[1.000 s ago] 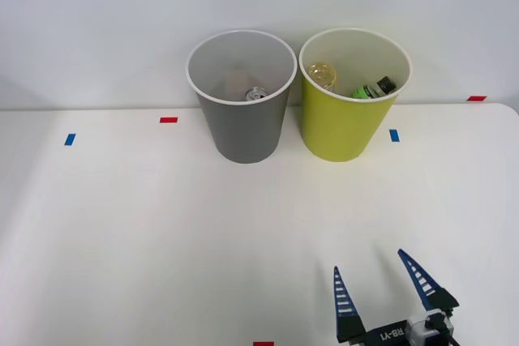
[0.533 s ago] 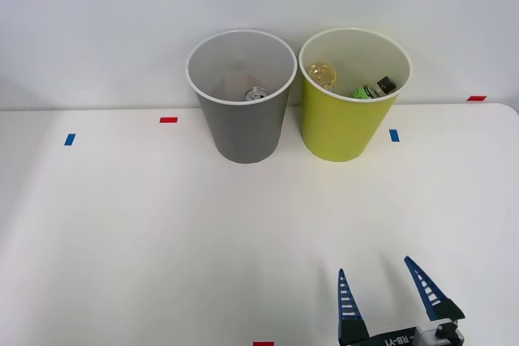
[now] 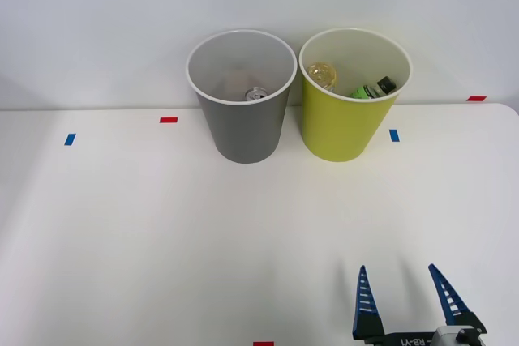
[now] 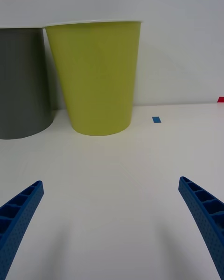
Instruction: Put cans in the gray bin, plastic bottles in the light green bin
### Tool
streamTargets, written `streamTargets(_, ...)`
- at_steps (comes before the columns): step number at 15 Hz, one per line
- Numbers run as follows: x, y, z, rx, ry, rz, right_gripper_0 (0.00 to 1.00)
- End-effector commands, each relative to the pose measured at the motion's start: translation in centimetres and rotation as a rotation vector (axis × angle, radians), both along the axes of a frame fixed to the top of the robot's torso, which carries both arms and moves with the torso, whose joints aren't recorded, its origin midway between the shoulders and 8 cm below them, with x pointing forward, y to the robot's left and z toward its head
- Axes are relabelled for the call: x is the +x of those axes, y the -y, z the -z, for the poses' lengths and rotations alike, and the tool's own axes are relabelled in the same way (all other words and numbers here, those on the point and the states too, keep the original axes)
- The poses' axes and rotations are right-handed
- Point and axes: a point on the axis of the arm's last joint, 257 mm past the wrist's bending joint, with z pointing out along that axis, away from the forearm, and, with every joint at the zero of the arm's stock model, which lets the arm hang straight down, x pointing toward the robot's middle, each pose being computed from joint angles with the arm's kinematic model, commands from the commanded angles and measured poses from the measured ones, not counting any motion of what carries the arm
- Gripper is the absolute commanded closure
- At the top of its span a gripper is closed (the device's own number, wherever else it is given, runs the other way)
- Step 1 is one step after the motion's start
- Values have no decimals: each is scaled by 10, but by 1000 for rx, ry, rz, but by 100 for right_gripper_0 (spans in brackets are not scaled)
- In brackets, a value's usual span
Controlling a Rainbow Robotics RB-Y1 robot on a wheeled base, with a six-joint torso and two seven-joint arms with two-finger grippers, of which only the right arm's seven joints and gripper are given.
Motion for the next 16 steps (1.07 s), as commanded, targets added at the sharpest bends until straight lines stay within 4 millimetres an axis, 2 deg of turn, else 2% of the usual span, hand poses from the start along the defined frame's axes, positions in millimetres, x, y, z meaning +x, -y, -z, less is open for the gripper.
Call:
streamTargets(1,0,1,-1,-16,2,-4,0)
streamTargets(16,0,1,-1,-16,2,-4,0)
